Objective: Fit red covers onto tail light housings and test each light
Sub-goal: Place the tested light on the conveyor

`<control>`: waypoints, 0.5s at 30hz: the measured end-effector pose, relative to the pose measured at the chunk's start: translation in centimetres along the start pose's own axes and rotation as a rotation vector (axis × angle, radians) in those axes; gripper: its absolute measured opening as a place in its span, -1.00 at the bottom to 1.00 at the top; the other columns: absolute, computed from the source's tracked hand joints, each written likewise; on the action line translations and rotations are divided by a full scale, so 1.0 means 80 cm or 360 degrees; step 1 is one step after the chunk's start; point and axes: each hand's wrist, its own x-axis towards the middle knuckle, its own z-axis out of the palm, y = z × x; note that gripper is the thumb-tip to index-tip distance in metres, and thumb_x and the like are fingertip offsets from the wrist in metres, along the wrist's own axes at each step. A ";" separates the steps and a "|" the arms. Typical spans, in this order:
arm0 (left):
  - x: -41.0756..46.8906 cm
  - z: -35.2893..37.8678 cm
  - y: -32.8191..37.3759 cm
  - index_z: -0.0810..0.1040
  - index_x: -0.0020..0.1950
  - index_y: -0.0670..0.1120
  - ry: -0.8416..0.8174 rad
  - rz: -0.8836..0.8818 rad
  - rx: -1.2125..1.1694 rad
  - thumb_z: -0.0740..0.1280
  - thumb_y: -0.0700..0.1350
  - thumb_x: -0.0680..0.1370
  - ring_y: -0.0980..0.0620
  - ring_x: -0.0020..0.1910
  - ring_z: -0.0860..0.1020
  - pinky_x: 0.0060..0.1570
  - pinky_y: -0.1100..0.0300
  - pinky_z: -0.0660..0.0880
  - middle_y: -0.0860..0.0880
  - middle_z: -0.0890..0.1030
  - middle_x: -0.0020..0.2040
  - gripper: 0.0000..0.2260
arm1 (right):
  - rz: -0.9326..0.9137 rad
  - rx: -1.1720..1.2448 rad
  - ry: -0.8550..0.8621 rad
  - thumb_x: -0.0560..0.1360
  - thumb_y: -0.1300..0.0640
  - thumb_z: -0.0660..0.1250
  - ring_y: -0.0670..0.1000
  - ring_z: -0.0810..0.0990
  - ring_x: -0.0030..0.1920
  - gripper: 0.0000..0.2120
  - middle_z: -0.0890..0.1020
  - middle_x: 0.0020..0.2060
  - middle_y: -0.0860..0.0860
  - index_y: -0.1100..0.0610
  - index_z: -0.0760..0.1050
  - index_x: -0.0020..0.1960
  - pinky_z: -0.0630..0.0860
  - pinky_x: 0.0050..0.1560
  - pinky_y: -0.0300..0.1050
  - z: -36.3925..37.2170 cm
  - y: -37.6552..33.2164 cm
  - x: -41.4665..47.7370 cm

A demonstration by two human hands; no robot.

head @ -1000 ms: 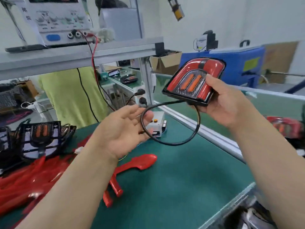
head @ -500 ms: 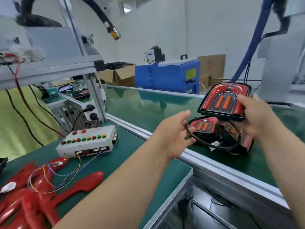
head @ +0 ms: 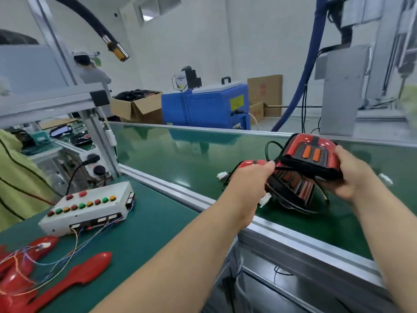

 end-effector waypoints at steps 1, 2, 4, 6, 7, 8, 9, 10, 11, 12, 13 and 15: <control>-0.002 0.005 0.000 0.49 -0.03 -0.05 -0.0007 0.0010 0.0137 0.24 0.01 0.57 -0.03 -0.06 0.42 0.15 0.02 0.40 -0.07 0.47 -0.13 -0.85 | 0.0037 -0.0006 0.0035 0.65 -0.11 0.15 0.11 0.66 -0.03 -0.73 0.69 -0.04 0.10 -0.01 0.56 0.09 0.64 -0.14 0.11 -0.006 0.005 0.002; -0.005 0.010 0.002 0.47 -0.04 -0.08 -0.0037 -0.0002 0.0258 0.21 0.00 0.58 -0.07 -0.03 0.41 0.12 0.00 0.40 -0.11 0.46 -0.08 -0.83 | 0.0082 -0.0017 0.0079 0.66 -0.10 0.13 0.11 0.65 -0.03 -0.72 0.67 -0.04 0.12 0.01 0.55 0.08 0.65 -0.14 0.14 -0.011 0.010 0.004; -0.007 0.016 0.000 0.45 -0.05 -0.13 -0.0094 -0.0031 0.0370 0.17 0.00 0.57 -0.11 0.00 0.40 0.13 -0.02 0.39 -0.11 0.47 -0.02 -0.80 | 0.0159 -0.0044 0.0171 0.68 -0.08 0.13 0.08 0.63 -0.09 -0.72 0.64 -0.09 0.11 0.05 0.52 -0.01 0.67 -0.26 0.13 -0.017 0.017 0.004; -0.007 0.017 -0.004 0.44 -0.06 -0.16 -0.0104 -0.0069 0.0334 0.19 0.01 0.56 -0.10 0.00 0.40 0.22 -0.08 0.39 -0.08 0.45 -0.03 -0.77 | 0.0180 -0.0182 0.0260 0.68 -0.04 0.13 0.04 0.60 -0.14 -0.71 0.62 -0.14 0.09 0.05 0.51 -0.09 0.63 -0.38 0.07 -0.022 0.020 0.006; -0.007 0.017 -0.005 0.44 -0.06 -0.17 -0.0109 -0.0073 0.0338 0.19 0.00 0.57 -0.08 -0.01 0.38 0.26 -0.12 0.38 -0.08 0.44 -0.03 -0.77 | 0.0163 -0.0303 0.0297 0.68 -0.01 0.13 0.03 0.59 -0.16 -0.72 0.61 -0.14 0.09 0.06 0.51 -0.10 0.61 -0.42 0.01 -0.024 0.022 0.008; -0.008 0.016 -0.006 0.43 -0.06 -0.16 -0.0118 -0.0066 0.0367 0.17 -0.03 0.58 -0.03 -0.02 0.34 0.25 -0.11 0.37 -0.08 0.43 -0.04 -0.79 | 0.0147 -0.0400 0.0319 0.66 0.06 0.15 0.04 0.58 -0.16 -0.76 0.61 -0.12 0.10 0.08 0.52 -0.09 0.61 -0.44 -0.02 -0.023 0.022 0.009; -0.009 0.016 -0.007 0.42 -0.06 -0.15 -0.0134 -0.0050 0.0404 0.14 -0.05 0.60 -0.01 -0.03 0.31 0.22 -0.08 0.37 -0.08 0.42 -0.04 -0.81 | 0.0122 -0.0586 0.0329 0.63 0.15 0.19 0.08 0.58 -0.12 -0.85 0.60 -0.07 0.13 0.12 0.51 -0.05 0.63 -0.40 0.00 -0.022 0.020 0.010; -0.008 0.015 -0.010 0.42 -0.06 -0.17 -0.0131 -0.0049 0.0415 0.14 -0.07 0.62 0.00 -0.04 0.31 0.21 -0.06 0.38 -0.08 0.42 -0.06 -0.81 | 0.0067 -0.0848 0.0333 0.57 0.25 0.25 0.14 0.59 -0.07 -0.93 0.60 -0.02 0.16 0.18 0.50 0.00 0.66 -0.29 0.07 -0.025 0.022 0.010; -0.008 0.014 -0.013 0.42 -0.06 -0.21 -0.0108 -0.0035 0.0434 0.15 -0.08 0.63 -0.01 -0.07 0.33 0.22 -0.04 0.41 -0.06 0.42 -0.10 -0.79 | 0.0025 -0.1112 0.0357 0.52 0.32 0.28 0.21 0.59 0.00 -0.88 0.60 0.02 0.19 0.23 0.48 0.06 0.65 -0.13 0.13 -0.028 0.023 0.012; -0.009 0.012 -0.014 0.42 -0.07 -0.21 -0.0093 -0.0022 0.0433 0.18 -0.07 0.64 0.00 -0.08 0.36 0.22 -0.02 0.43 -0.02 0.43 -0.12 -0.78 | -0.0052 -0.1377 0.0419 0.52 0.33 0.28 0.26 0.59 0.06 -0.84 0.61 0.06 0.22 0.28 0.47 0.09 0.61 0.00 0.12 -0.030 0.023 0.011; -0.011 0.011 -0.016 0.42 -0.09 -0.15 -0.0095 -0.0016 0.0392 0.21 -0.05 0.63 0.01 -0.05 0.38 0.19 0.00 0.43 -0.01 0.45 -0.11 -0.80 | -0.0132 -0.1519 0.0487 0.56 0.28 0.23 0.27 0.59 0.09 -0.84 0.61 0.09 0.26 0.31 0.48 0.09 0.57 0.06 0.08 -0.032 0.021 0.008; -0.015 0.011 -0.017 0.40 -0.09 -0.04 -0.0125 -0.0055 0.0296 0.23 0.00 0.60 -0.01 0.04 0.39 0.19 -0.01 0.39 -0.02 0.46 -0.03 -0.86 | -0.0254 -0.1764 0.0564 0.60 0.18 0.14 0.29 0.57 0.06 -0.75 0.60 0.11 0.31 0.30 0.54 0.00 0.50 0.00 0.02 -0.035 0.019 0.000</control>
